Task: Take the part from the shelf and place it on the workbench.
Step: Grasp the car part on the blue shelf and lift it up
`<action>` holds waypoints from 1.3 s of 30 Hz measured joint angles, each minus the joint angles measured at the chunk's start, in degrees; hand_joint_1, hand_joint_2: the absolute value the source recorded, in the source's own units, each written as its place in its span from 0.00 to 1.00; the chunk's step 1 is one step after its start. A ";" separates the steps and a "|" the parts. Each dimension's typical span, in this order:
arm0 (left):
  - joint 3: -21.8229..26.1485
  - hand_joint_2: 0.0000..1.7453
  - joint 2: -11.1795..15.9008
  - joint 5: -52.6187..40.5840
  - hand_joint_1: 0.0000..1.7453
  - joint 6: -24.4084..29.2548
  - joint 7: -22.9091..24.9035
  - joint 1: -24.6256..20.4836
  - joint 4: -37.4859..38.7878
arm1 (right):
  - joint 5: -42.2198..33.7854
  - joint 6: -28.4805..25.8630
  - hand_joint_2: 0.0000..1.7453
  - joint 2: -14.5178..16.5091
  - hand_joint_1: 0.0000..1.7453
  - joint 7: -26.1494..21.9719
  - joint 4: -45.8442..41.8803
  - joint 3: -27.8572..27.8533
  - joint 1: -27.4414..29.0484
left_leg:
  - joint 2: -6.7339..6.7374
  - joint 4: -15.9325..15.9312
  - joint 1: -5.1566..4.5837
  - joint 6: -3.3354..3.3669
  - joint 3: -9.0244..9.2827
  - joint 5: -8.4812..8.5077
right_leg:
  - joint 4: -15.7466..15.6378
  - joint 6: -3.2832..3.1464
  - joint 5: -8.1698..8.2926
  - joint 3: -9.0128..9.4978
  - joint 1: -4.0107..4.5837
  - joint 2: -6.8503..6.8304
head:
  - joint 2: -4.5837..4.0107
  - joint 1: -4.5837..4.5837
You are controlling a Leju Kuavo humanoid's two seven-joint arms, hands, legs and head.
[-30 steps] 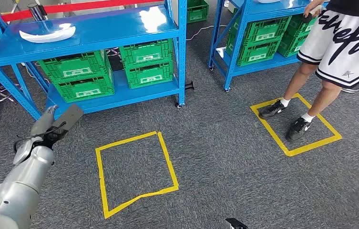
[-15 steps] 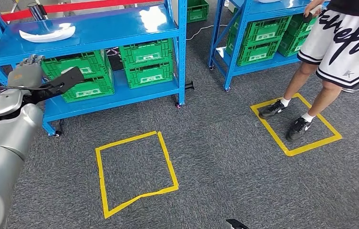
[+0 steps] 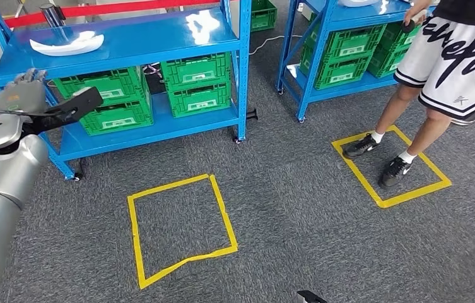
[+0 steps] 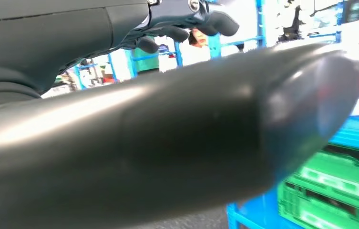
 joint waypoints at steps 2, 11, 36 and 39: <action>0.00 0.00 0.46 0.00 0.00 -0.26 0.12 0.04 0.04 | 0.05 -0.02 0.00 0.01 0.00 -0.27 0.00 0.00 0.18 | 0.16 0.02 -0.11 0.05 0.14 -0.34 | 6.90 0.02 -1.96 -4.77 0.03 -0.10 | 0.00 0.08; 0.00 0.00 1.97 0.04 0.00 -0.23 0.45 0.70 0.02 | 0.38 0.01 0.00 0.24 0.00 -1.24 0.19 0.00 0.83 | 0.42 0.21 0.10 -3.02 3.64 -3.73 | -5.87 -2.33 4.27 -1.57 0.82 -1.21 | 0.00 -0.15; -0.33 0.00 3.36 0.05 0.00 -0.28 0.02 3.13 0.32 | 0.76 0.01 0.00 0.89 0.00 -3.54 0.80 -0.09 1.62 | -0.76 -3.59 -1.37 -0.45 2.61 1.15 | 2.78 -3.27 -9.80 -4.69 1.71 0.26 | 0.00 -0.42; -0.38 0.00 3.22 0.04 0.00 -0.32 -0.02 3.21 0.87 | 0.70 0.00 0.00 1.09 0.00 -4.56 1.17 -0.10 2.26 | -0.84 -3.46 -1.63 -1.01 7.45 -3.93 | -6.55 -2.86 7.14 -6.37 1.27 -0.81 | 0.00 -0.71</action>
